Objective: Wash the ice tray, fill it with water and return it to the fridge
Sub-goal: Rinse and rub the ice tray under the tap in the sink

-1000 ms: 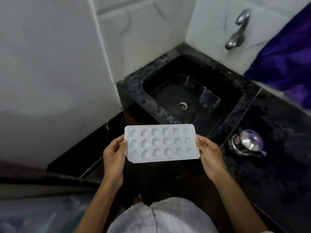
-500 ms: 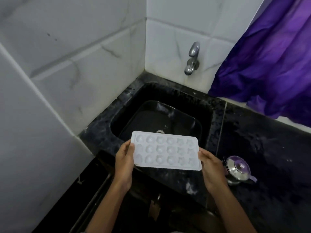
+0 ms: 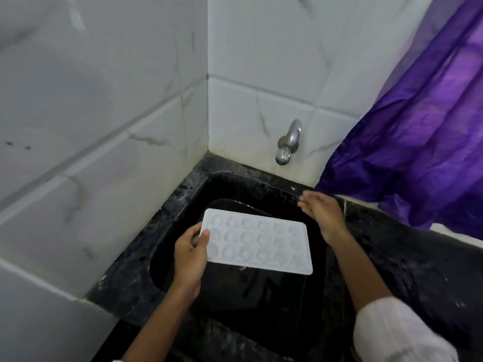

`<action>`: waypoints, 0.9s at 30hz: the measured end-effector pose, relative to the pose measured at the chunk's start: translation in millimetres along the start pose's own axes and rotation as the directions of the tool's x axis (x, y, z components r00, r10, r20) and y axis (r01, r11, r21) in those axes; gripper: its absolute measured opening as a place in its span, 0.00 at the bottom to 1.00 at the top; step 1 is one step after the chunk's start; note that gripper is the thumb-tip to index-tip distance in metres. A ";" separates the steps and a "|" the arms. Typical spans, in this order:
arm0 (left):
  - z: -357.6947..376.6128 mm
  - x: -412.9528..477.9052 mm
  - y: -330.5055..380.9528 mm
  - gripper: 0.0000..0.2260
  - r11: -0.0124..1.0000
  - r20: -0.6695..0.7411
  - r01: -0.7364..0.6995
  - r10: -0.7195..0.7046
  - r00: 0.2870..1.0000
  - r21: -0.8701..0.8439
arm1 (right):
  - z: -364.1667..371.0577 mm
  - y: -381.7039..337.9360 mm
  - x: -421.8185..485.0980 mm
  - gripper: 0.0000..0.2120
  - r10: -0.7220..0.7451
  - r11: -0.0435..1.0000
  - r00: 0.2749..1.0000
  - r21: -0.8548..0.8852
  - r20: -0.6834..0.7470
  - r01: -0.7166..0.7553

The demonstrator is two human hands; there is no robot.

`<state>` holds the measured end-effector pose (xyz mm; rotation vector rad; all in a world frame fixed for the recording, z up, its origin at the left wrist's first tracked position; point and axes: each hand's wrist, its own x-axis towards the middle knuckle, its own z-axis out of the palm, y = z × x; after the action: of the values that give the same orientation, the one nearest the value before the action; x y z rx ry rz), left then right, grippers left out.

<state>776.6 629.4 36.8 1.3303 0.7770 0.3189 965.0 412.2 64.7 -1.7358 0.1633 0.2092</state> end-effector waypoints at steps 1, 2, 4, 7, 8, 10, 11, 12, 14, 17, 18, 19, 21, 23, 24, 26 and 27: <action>2.5 8.7 4.9 0.09 1.000 0.009 0.000 0.000 1.000 0.000 | 7.2 -12.8 17.0 0.07 0.014 1.000 1.000 0.020 0.008 -0.014; 4.4 16.4 9.7 0.09 1.000 0.022 -0.004 0.004 1.000 0.003 | 13.8 -22.8 32.6 0.07 0.031 0.999 0.999 0.043 0.008 -0.032; 6.3 31.8 18.1 0.10 1.000 0.051 -0.016 0.016 0.999 0.009 | 27.7 -36.7 58.9 0.08 0.065 0.995 0.998 0.073 0.009 -0.065; 5.7 55.6 25.0 0.12 0.999 0.062 -0.030 0.029 0.998 0.018 | 49.0 -50.0 89.3 0.16 0.096 0.995 0.995 0.022 -0.024 -0.096; 5.4 61.8 27.1 0.12 0.999 0.061 -0.028 0.027 0.998 0.022 | 54.3 -52.0 98.1 0.18 0.111 0.994 0.993 0.012 -0.033 -0.111; 5.9 73.4 30.0 0.12 0.999 0.054 -0.021 0.020 0.998 0.024 | 63.0 -55.1 112.6 0.22 0.137 0.990 0.990 0.028 -0.035 -0.136; 6.4 78.5 31.1 0.12 1.000 0.050 -0.020 0.019 0.999 0.022 | 66.3 -56.2 118.9 0.22 0.148 0.988 0.989 0.037 -0.030 -0.147; 7.3 82.7 32.7 0.12 1.000 0.047 -0.022 0.021 0.999 0.020 | 68.9 -56.6 124.9 0.21 0.162 0.986 0.987 0.041 -0.018 -0.162; 10.5 91.2 35.9 0.12 0.999 0.052 -0.026 0.025 0.998 0.019 | 73.5 -57.0 134.7 0.17 0.177 0.980 0.984 0.085 0.009 -0.177; 15.7 100.2 38.1 0.12 1.000 0.062 0.001 -0.002 0.998 0.007 | 77.3 -56.3 144.5 0.10 0.164 0.973 0.986 0.165 0.006 -0.163; 16.9 101.7 39.3 0.12 1.000 0.066 0.004 -0.004 0.998 -0.002 | 77.5 -56.6 146.4 0.10 0.160 0.971 0.987 0.176 0.005 -0.159; 19.2 104.6 38.7 0.12 1.000 0.068 0.013 -0.013 0.998 -0.008 | 77.8 -55.8 149.7 0.11 0.160 0.972 0.987 0.175 0.006 -0.158; 21.7 106.4 39.6 0.11 1.000 0.068 0.014 -0.012 0.998 -0.025 | 77.6 -55.9 153.0 0.13 0.161 0.973 0.987 0.167 0.010 -0.161; 25.0 107.8 39.5 0.12 0.999 0.070 0.022 -0.020 0.997 -0.028 | 77.5 -55.4 155.0 0.10 0.167 0.972 0.986 0.163 0.017 -0.167; 26.5 108.7 39.4 0.12 0.999 0.070 0.027 -0.025 0.997 -0.030 | 77.5 -55.1 156.5 0.09 0.169 0.971 0.985 0.168 0.019 -0.170; 29.0 109.8 39.8 0.13 0.998 0.073 0.034 -0.031 0.997 -0.046 | 76.9 -54.8 156.4 0.09 0.170 0.969 0.985 0.176 0.024 -0.172; 29.9 110.2 40.0 0.13 0.998 0.074 0.035 -0.031 0.997 -0.054 | 76.4 -54.3 156.7 0.09 0.169 0.969 0.985 0.178 0.024 -0.170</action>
<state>883.9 685.3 40.3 1.2695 0.7230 0.2623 1126.0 498.1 67.8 -1.5417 0.3156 0.3180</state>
